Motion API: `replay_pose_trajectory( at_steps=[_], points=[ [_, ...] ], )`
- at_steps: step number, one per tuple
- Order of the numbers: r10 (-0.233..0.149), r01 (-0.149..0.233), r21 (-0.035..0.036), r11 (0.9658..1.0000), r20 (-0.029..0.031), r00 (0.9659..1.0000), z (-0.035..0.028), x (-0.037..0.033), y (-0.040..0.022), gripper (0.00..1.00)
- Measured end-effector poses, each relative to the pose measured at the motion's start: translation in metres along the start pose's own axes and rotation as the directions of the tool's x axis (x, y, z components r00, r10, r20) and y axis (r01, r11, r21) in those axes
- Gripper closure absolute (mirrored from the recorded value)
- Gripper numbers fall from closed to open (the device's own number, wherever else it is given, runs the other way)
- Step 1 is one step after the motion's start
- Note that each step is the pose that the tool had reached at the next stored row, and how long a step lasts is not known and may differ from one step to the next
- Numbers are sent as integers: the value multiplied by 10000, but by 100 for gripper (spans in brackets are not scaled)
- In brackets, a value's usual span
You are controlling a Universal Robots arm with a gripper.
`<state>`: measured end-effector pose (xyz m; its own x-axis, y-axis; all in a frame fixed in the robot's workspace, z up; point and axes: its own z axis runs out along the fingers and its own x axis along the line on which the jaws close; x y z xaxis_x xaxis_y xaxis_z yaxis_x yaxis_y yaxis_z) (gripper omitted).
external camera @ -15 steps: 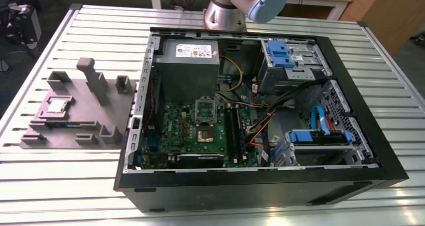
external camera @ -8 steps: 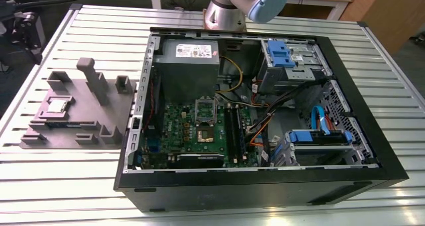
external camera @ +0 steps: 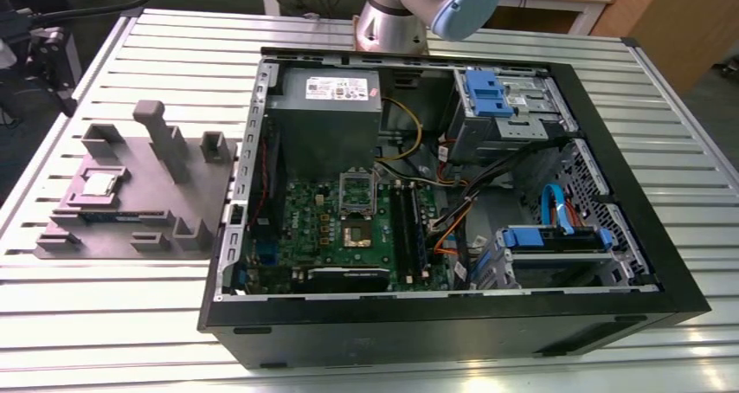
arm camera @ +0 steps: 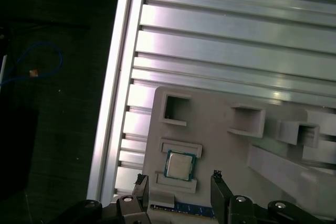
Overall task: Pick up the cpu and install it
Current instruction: 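Pick up the cpu and move it towards the insertion slot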
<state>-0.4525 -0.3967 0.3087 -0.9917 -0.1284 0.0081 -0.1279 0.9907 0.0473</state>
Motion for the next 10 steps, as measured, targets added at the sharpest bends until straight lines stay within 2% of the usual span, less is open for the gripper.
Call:
replay_pose_trajectory(
  at_steps=[10],
  points=[
    [0, 0, 0, 10000, 0, 10000, 11, 0, -1, 41]
  ],
)
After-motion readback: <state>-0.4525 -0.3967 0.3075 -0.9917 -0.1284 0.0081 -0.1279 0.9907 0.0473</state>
